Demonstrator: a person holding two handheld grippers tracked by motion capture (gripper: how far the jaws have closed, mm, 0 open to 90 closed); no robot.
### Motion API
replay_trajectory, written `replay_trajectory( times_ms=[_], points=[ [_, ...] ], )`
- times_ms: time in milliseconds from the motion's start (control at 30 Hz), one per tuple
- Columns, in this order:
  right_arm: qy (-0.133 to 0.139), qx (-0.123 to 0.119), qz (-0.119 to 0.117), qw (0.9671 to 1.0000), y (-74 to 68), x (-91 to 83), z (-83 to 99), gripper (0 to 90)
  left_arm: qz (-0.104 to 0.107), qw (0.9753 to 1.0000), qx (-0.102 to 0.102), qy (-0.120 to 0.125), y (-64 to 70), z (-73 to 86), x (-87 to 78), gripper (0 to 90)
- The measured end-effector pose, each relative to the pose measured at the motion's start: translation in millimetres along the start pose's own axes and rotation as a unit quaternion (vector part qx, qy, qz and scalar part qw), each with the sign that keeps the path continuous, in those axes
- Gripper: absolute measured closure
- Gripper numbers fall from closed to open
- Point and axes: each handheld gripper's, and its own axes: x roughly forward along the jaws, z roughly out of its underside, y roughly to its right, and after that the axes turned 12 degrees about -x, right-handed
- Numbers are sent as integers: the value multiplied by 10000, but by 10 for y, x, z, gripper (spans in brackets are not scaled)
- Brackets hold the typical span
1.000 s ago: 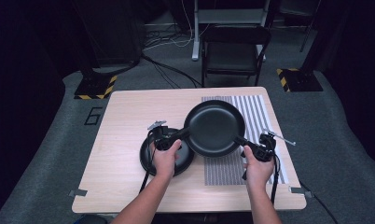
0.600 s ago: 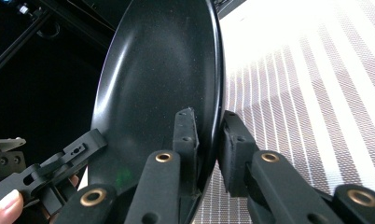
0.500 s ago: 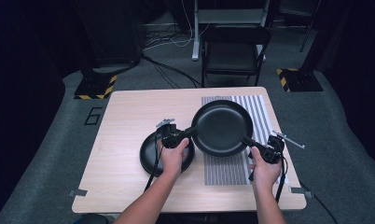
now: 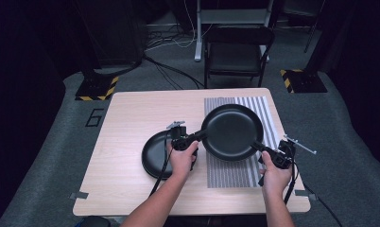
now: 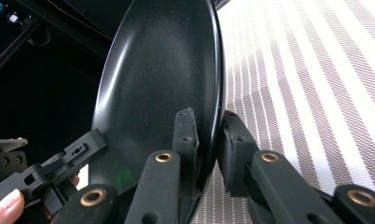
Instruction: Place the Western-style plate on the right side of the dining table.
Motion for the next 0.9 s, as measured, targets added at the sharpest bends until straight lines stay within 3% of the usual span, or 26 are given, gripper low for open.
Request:
replay_trajectory(
  times_ms=[900],
  points=[
    [-230, 275, 169, 9992, 397, 47, 64, 782, -198, 9992, -136, -329, -55, 171, 382, 761]
  ],
)
